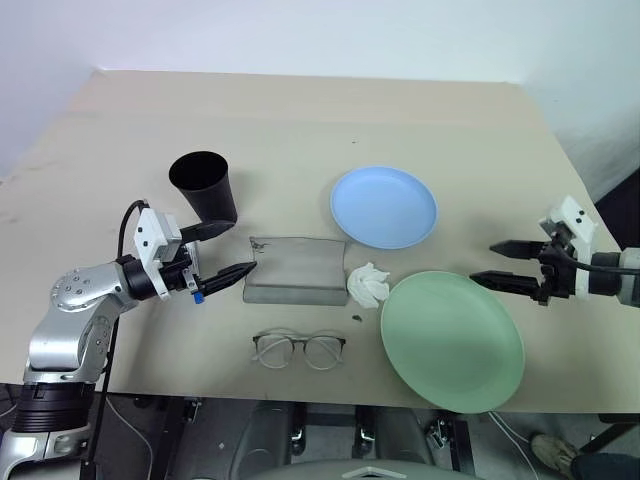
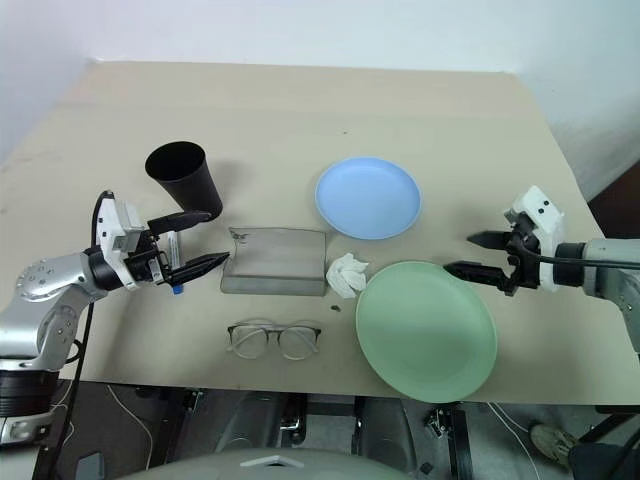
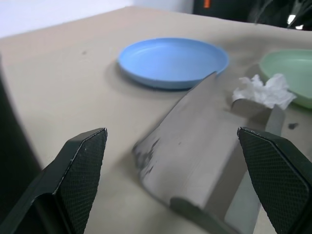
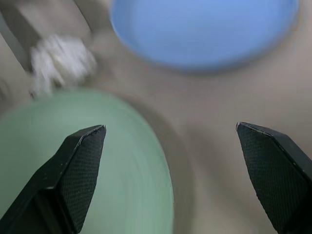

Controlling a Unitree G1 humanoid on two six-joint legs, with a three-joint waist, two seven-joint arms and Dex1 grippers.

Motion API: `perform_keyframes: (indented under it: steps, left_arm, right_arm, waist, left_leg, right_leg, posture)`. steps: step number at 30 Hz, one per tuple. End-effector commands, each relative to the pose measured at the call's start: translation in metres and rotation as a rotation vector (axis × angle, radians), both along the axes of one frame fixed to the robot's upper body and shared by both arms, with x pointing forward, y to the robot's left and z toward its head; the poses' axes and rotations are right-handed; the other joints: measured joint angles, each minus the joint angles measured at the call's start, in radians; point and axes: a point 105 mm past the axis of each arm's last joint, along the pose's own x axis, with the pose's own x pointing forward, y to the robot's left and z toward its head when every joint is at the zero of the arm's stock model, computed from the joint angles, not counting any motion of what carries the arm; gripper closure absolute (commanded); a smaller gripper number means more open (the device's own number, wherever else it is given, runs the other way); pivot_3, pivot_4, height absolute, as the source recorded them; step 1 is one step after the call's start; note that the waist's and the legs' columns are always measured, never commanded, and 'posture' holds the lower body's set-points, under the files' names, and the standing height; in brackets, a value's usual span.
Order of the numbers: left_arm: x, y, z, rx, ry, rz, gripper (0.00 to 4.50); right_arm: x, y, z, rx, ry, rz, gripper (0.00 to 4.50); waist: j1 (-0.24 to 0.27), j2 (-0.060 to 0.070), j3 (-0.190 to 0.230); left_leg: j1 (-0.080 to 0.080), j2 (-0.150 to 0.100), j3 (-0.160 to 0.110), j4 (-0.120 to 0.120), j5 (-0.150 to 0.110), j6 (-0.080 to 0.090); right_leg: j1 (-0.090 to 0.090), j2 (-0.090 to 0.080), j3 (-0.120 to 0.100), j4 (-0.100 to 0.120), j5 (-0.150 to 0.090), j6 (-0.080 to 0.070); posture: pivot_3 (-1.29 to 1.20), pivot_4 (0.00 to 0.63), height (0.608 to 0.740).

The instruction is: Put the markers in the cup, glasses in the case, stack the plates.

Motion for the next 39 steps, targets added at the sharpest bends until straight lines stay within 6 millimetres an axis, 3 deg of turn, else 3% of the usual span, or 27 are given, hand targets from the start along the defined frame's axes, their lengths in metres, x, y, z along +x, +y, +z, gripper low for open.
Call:
perform_keyframes:
  steps: [1, 5, 8, 19, 20, 24, 30, 34, 39]
  left_arm:
    - [0.001, -0.005, 0.005, 0.008, -0.032, -0.019, 0.02]
    - [0.004, -0.006, 0.003, 0.006, -0.042, -0.025, 0.02]
    - [0.005, -0.006, 0.003, -0.001, -0.055, -0.024, 0.00]
    - [0.008, 0.003, -0.004, 0.007, -0.062, -0.008, 0.00]
    - [0.009, 0.003, -0.004, 0.006, -0.057, -0.012, 0.00]
    - [0.009, 0.003, -0.007, 0.005, -0.042, -0.025, 0.00]
    - [0.011, 0.002, -0.008, 0.000, -0.038, -0.029, 0.00]
    - [0.013, 0.002, -0.005, -0.005, -0.046, -0.019, 0.00]
    - [0.011, 0.005, -0.005, 0.001, -0.050, -0.002, 0.00]
  right_arm:
    - [-0.004, -0.004, -0.006, -0.045, 0.077, 0.011, 0.00]
    - [-0.006, -0.005, -0.028, -0.129, 0.139, 0.029, 0.00]
    - [-0.005, -0.001, -0.026, -0.132, 0.132, 0.058, 0.59]
    - [-0.009, -0.005, -0.008, -0.139, 0.086, 0.076, 4.30]
    - [-0.011, -0.006, -0.004, -0.137, 0.084, 0.076, 4.46]
    - [-0.020, -0.005, 0.014, -0.079, 0.058, 0.078, 4.46]
    - [-0.014, 0.003, 0.067, 0.111, -0.078, 0.049, 4.46]
    - [0.016, 0.008, 0.089, 0.236, -0.165, 0.006, 4.46]
    - [0.070, 0.019, 0.093, 0.255, -0.273, -0.029, 4.46]
  waist:
    - [0.000, 0.001, 0.000]
    - [0.001, 0.001, 0.000]
    - [0.001, 0.001, 0.000]
    - [0.002, 0.001, 0.000]
    - [0.003, 0.001, 0.000]
    - [0.004, 0.001, 0.000]
    - [-0.001, 0.002, 0.001]
    - [-0.005, 0.003, 0.001]
    - [-0.002, 0.002, 0.001]
  left_leg:
    - [0.000, 0.000, 0.000, 0.000, 0.000, 0.000]
    - [0.000, 0.000, 0.000, 0.000, 0.000, 0.000]
    - [-0.001, 0.000, 0.000, 0.001, 0.000, 0.000]
    - [0.000, 0.000, 0.000, 0.001, 0.000, 0.000]
    - [0.000, 0.000, 0.000, 0.001, 0.000, 0.000]
    - [0.000, 0.000, 0.000, 0.001, 0.000, 0.000]
    - [0.000, 0.000, 0.000, 0.001, 0.000, 0.000]
    - [0.001, 0.000, 0.000, 0.001, 0.000, 0.000]
    - [-0.001, 0.000, 0.001, 0.002, 0.000, 0.000]
  right_leg:
    - [0.000, 0.000, 0.000, 0.000, 0.000, 0.000]
    - [0.000, 0.000, 0.000, 0.000, 0.001, 0.001]
    - [0.000, 0.000, 0.000, 0.000, 0.001, 0.001]
    - [0.000, 0.000, 0.000, 0.000, 0.002, 0.003]
    - [0.000, 0.000, 0.000, 0.000, 0.002, 0.003]
    - [0.001, 0.000, -0.001, 0.000, 0.002, 0.003]
    - [0.001, 0.000, -0.001, 0.000, 0.002, 0.003]
    - [0.002, 0.000, -0.001, 0.000, 0.002, 0.003]
    - [0.000, 0.000, 0.000, 0.000, 0.001, 0.002]
  posture:
    - [0.00, 0.150, 0.681]
    - [0.00, 0.150, 0.681]
    - [0.00, 0.150, 0.681]
    - [0.00, 0.150, 0.681]
    - [0.00, 0.150, 0.681]
    - [0.00, 0.150, 0.681]
    - [0.00, 0.150, 0.681]
    - [0.00, 0.150, 0.681]
    - [0.00, 0.150, 0.681]
